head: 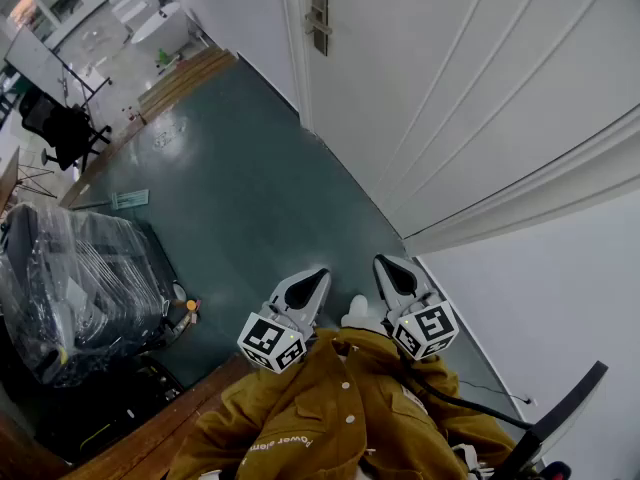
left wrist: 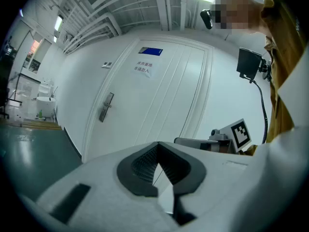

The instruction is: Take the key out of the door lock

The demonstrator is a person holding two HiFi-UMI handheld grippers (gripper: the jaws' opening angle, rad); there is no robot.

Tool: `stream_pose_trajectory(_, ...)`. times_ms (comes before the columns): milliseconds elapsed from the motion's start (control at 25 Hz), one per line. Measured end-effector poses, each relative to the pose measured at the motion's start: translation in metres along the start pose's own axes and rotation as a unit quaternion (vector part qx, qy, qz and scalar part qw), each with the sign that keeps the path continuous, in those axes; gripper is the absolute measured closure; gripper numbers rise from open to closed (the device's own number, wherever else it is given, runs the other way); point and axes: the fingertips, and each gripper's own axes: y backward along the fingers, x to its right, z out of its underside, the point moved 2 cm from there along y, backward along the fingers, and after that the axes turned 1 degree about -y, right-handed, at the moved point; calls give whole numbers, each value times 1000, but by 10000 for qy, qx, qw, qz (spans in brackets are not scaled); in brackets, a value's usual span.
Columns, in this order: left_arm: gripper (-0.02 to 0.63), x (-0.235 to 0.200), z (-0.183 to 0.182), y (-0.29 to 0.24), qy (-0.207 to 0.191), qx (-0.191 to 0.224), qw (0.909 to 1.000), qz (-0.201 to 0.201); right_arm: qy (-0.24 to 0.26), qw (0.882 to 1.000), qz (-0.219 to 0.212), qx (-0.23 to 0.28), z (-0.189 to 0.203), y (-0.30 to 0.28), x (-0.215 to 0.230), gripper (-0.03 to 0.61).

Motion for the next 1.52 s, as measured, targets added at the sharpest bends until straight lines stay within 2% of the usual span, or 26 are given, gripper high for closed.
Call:
stream_pose_trajectory(480, 618, -5, 0, -3, 76, 8, 10000, -63, 118, 9998, -135, 20, -9, -4, -2, 571)
stream_pose_trajectory(600, 618, -2, 0, -7, 99, -1, 9999, -95, -83, 9994, -323, 131, -16, -3, -1, 564)
stream_pose_trajectory(640, 618, -1, 0, -8, 116, -1, 9999, -128, -175, 9987, -445, 173, -18, -1, -1, 525)
stream_pose_trajectory(720, 618, 0, -2, -7, 156, 8, 9996, -250, -273, 9973, -644, 233, -23, 0, -2, 571)
stream_pose_trajectory(840, 618, -7, -6, -1, 129, 78, 9982, -575, 19, 9971, -731, 210, -26, -11, 3, 571)
stream_pose_trajectory(1000, 618, -46, 3, 12, 363, 4, 9948, -953, 45, 9964, -852, -17, -16, -52, 3, 571)
stream_pose_trajectory(1160, 618, -98, -8, -6, 650, 190, 9920, -1061, 213, 9952, -935, -189, -28, -114, 12, 571)
stream_pose_trajectory(1360, 618, -189, -64, -33, 660, 375, 9940, -784, -18, 9970, -779, -12, -71, -219, 25, 571)
stream_pose_trajectory(1520, 618, -247, -111, -48, 448, 280, 9978, -400, 129, 9983, -520, 245, -109, -284, 24, 571)
